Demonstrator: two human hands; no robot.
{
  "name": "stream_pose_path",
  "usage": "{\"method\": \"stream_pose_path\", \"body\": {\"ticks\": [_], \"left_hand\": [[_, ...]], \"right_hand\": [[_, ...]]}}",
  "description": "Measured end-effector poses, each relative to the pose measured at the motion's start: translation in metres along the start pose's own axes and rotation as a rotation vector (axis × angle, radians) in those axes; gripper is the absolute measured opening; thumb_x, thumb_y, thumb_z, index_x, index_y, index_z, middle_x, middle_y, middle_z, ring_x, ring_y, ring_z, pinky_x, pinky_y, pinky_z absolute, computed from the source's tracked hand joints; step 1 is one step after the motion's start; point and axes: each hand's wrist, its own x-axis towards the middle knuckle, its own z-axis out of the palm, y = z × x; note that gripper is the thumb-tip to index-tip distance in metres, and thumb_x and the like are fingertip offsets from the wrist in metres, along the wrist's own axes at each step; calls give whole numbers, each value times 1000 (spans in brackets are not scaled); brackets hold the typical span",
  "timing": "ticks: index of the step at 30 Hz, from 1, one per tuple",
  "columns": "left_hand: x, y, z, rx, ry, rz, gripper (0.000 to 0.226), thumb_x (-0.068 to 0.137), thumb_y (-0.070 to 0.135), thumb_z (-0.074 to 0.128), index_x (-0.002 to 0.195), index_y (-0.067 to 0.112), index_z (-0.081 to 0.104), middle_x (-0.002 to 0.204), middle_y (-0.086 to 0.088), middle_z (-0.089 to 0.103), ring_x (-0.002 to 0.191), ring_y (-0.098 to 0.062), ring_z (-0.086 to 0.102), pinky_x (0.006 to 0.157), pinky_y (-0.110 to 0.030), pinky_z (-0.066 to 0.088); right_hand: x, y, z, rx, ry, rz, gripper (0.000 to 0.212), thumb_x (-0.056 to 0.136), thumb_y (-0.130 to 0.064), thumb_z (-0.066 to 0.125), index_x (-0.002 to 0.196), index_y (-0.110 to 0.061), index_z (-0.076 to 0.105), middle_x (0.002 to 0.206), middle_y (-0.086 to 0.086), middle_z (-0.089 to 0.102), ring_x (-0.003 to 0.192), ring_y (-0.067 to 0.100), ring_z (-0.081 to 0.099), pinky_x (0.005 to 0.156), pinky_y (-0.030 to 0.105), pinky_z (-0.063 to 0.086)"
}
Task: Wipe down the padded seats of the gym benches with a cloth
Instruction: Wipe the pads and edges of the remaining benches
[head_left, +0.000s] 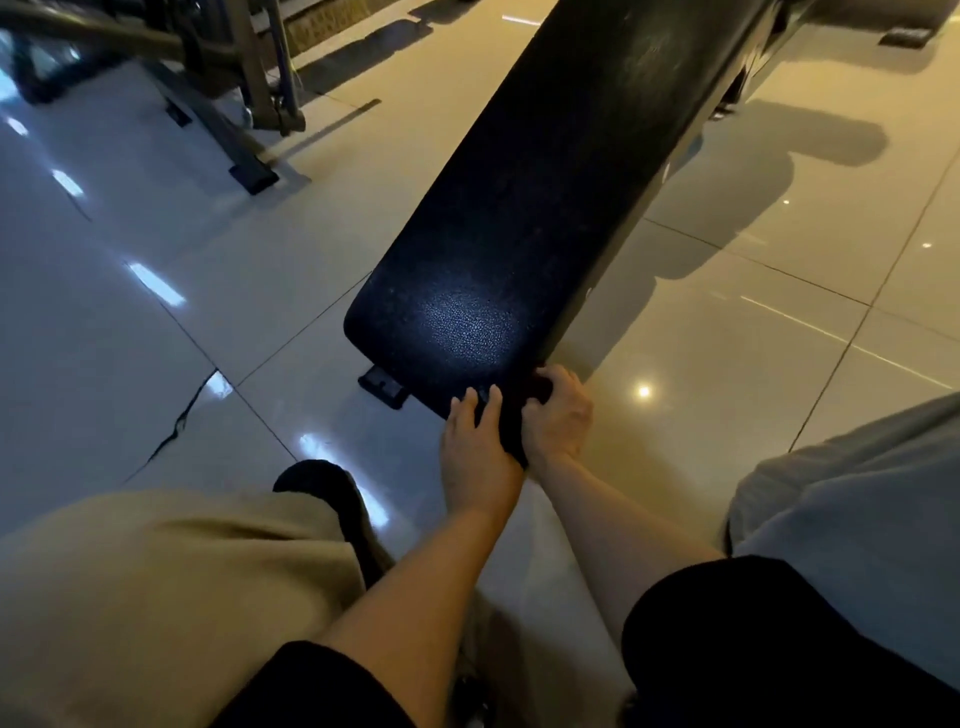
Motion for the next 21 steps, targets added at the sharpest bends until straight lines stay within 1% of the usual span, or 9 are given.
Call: {"method": "stream_pose_path", "body": {"ticks": [3, 5, 7, 9, 10, 12, 15, 17, 21], "left_hand": [[-1, 0, 5, 4, 9, -7, 63, 98, 16, 49, 154, 19, 19, 161, -10, 11, 149, -26, 2, 120, -39, 16], [-2, -2, 8, -4, 16, -9, 61, 99, 17, 47, 153, 19, 19, 161, -11, 11, 149, -25, 3, 120, -38, 17], [-2, -3, 9, -16, 36, -7, 60, 99, 17, 47, 153, 19, 21, 161, -10, 13, 149, -25, 5, 119, -38, 18], [-3, -2, 7, -49, 33, -15, 61, 98, 15, 48, 153, 19, 23, 161, -9, 14, 149, -24, 5, 119, -39, 18], [-3, -2, 6, -59, 29, -11, 62, 97, 13, 48, 153, 19, 23, 161, -9, 13, 149, -24, 4, 119, -39, 18], [-2, -3, 5, -67, 24, 6, 67, 93, 7, 50, 153, 19, 22, 161, -9, 12, 149, -24, 4, 119, -42, 18], [-4, -7, 9, -77, 14, 19, 69, 92, 3, 50, 153, 19, 22, 161, -9, 10, 149, -24, 3, 117, -46, 21], [-4, -8, 11, -78, 10, 8, 68, 92, 3, 48, 153, 20, 22, 161, -8, 9, 149, -24, 2, 117, -48, 20], [-5, -6, 12, -76, 46, -5, 62, 95, 9, 47, 152, 19, 25, 161, -10, 13, 149, -25, 5, 116, -49, 23]], "right_hand": [[-2, 1, 5, 28, 41, 32, 40, 81, 7, 55, 117, -6, 65, 119, 9, 62, 108, 23, 57, 81, 8, 28], [-8, 1, 2, 31, 53, -23, 39, 82, 7, 58, 118, -5, 65, 119, 10, 62, 108, 24, 58, 86, 10, 31], [-15, 3, 0, 46, 58, -180, 38, 77, 9, 62, 114, -1, 66, 115, 14, 63, 106, 29, 60, 94, 23, 41], [-14, 7, -2, 38, 45, -284, 36, 74, 9, 64, 108, 0, 67, 111, 16, 64, 104, 34, 61, 94, 37, 48], [-9, 8, -4, 25, 38, -295, 34, 75, 8, 63, 107, -1, 68, 109, 16, 65, 102, 35, 61, 93, 35, 48], [7, 7, -10, -12, 17, -195, 32, 81, 3, 61, 112, -4, 67, 110, 14, 64, 102, 32, 60, 86, 22, 39], [23, 11, -13, -67, 6, -53, 32, 86, -5, 61, 118, -8, 65, 115, 13, 63, 105, 29, 57, 83, 22, 34], [13, 10, -10, -43, -1, -78, 30, 85, -4, 62, 114, -7, 65, 112, 12, 62, 102, 27, 58, 80, 17, 32], [-15, 19, 1, -20, -76, -214, 24, 82, -1, 63, 105, -5, 68, 101, 13, 63, 92, 27, 60, 73, 14, 31]]}}
